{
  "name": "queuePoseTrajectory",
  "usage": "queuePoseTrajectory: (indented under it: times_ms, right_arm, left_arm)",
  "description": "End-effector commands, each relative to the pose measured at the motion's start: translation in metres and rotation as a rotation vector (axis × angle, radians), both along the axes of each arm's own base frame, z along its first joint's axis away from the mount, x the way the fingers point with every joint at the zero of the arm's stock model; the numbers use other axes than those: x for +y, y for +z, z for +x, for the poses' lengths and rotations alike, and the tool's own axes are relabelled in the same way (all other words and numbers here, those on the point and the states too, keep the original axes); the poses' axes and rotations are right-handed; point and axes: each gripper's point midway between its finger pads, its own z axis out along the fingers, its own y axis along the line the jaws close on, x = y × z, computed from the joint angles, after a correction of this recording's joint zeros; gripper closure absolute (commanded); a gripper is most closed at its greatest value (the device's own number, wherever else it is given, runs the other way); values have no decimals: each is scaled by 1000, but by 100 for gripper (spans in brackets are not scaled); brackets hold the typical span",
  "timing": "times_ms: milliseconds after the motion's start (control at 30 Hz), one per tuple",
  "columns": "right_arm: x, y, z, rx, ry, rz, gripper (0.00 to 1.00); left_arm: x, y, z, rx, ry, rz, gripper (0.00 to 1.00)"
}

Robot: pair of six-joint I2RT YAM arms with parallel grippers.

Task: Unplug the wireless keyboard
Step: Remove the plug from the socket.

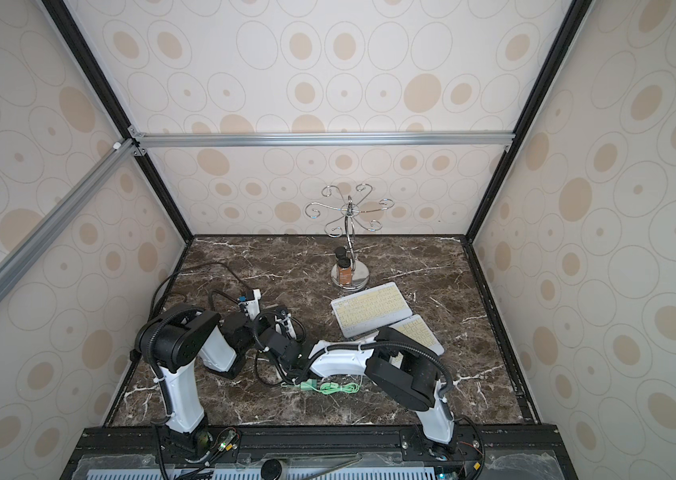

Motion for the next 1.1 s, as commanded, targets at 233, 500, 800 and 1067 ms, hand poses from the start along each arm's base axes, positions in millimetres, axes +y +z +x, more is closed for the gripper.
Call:
queuePoseTrajectory:
  times_ms: [233, 500, 800, 1067]
  right_arm:
    - [25, 20, -8, -39, -2, -96, 100]
    - [16, 35, -7, -36, -1, 37, 100]
    - [33, 36, -12, -58, 28, -67, 100]
    - [23, 38, -8, -8, 41, 85, 100]
  left_arm:
    - [22, -115, -51, 361, -10, 236, 100]
    - [24, -113, -55, 353, -11, 238, 100]
    - [23, -103, -46, 325, -3, 233, 100]
    - [27, -110, -54, 337, 1, 244, 100]
